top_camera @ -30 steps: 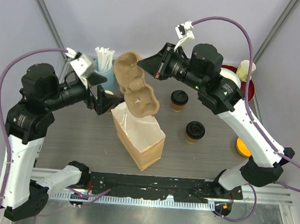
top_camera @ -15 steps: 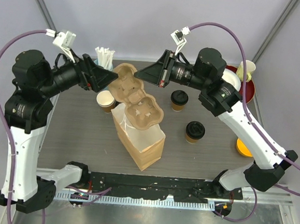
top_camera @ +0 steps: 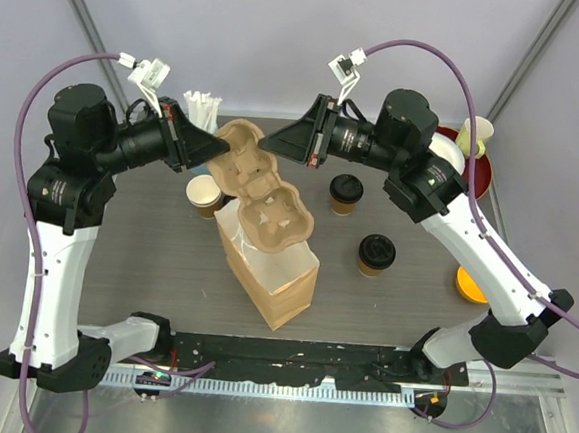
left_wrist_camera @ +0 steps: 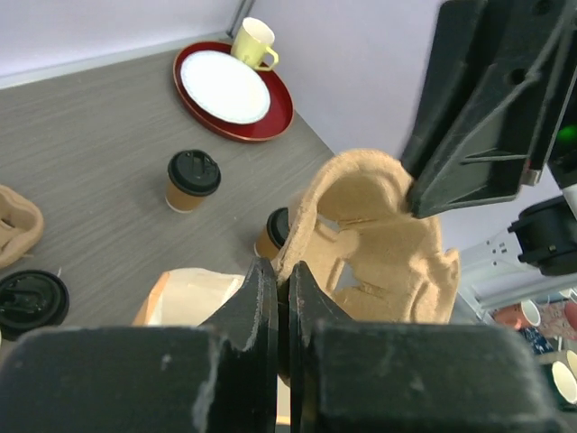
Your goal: Pack the takeout coffee
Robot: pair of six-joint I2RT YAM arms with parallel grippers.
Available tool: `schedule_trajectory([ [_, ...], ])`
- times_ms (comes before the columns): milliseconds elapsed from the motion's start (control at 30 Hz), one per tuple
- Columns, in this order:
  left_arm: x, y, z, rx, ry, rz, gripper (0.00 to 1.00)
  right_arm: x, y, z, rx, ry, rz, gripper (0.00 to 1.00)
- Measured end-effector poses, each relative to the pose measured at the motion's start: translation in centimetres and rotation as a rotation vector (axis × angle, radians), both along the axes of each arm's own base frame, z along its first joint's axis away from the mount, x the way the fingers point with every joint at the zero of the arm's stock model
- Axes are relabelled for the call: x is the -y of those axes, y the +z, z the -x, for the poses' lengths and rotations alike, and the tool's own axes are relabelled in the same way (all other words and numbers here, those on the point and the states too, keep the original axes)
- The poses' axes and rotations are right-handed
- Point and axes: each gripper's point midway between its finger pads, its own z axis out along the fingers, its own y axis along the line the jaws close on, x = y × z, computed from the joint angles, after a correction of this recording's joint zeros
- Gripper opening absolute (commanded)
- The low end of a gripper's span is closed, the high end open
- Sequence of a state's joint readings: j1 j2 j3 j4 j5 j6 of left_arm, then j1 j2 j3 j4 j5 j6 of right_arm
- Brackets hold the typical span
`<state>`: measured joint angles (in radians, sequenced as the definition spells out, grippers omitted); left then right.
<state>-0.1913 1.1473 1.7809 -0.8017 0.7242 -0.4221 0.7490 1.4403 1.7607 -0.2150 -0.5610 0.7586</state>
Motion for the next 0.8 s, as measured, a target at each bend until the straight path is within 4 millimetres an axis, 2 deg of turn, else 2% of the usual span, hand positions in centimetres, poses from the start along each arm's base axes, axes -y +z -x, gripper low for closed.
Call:
schedule_trajectory([
  [67, 0.1, -0.3, 0.2, -0.008, -0.01, -0.006, 0.0, 0.2, -0.2, -0.3, 0.025, -0.028, 0.025, 0.68],
  [100, 0.0, -0.5, 0.2, -0.016, -0.012, -0.01, 0.0, 0.4, -0.6, -0.7, 0.043, -0.058, 0.054, 0.71],
  [233, -0.3, -1.7, 0.2, -0.047, 0.006, -0.047, 0.0, 2.3, -1.8, -2.4, 0.175, -0.187, 0.207, 0.75],
  [300, -0.6, -2.3, -0.1, -0.066, 0.018, -0.069, 0.0, 3.3, -1.3, -2.5, 0.274, -0.216, 0.264, 0.72],
  [367, -0.7, -3.0, -0.5, -0.085, 0.027, -0.09, 0.0, 4.3, 0.4, -1.8, 0.403, -0.23, 0.307, 0.71],
  [433, -0.8, -3.7, -0.9, -0.107, 0.032, -0.108, 0.0, 4.4, 3.2, 0.6, 0.589, -0.202, 0.327, 0.71],
  [533, -0.9, -4.4, -1.8, -0.132, 0.035, -0.138, 0.0, 2.8, 6.5, 6.1, 0.826, -0.07, 0.298, 0.71],
  [567, -0.9, -4.6, -2.1, -0.136, 0.035, -0.148, 0.0, 2.2, 7.1, 7.6, 0.893, -0.026, 0.292, 0.71],
  [600, -0.9, -4.8, -2.4, -0.139, 0.034, -0.155, 0.0, 1.7, 6.8, 8.8, 0.943, 0.02, 0.305, 0.71],
  [667, -0.9, -5.1, -2.6, -0.147, 0.03, -0.166, 0.0, 1.2, 5.2, 9.3, 1.002, 0.07, 0.377, 0.71],
  [800, -0.9, -5.6, -2.3, -0.151, 0.013, -0.193, 0.0, 0.5, -2.3, 8.4, 1.029, 0.189, 0.644, 0.7],
])
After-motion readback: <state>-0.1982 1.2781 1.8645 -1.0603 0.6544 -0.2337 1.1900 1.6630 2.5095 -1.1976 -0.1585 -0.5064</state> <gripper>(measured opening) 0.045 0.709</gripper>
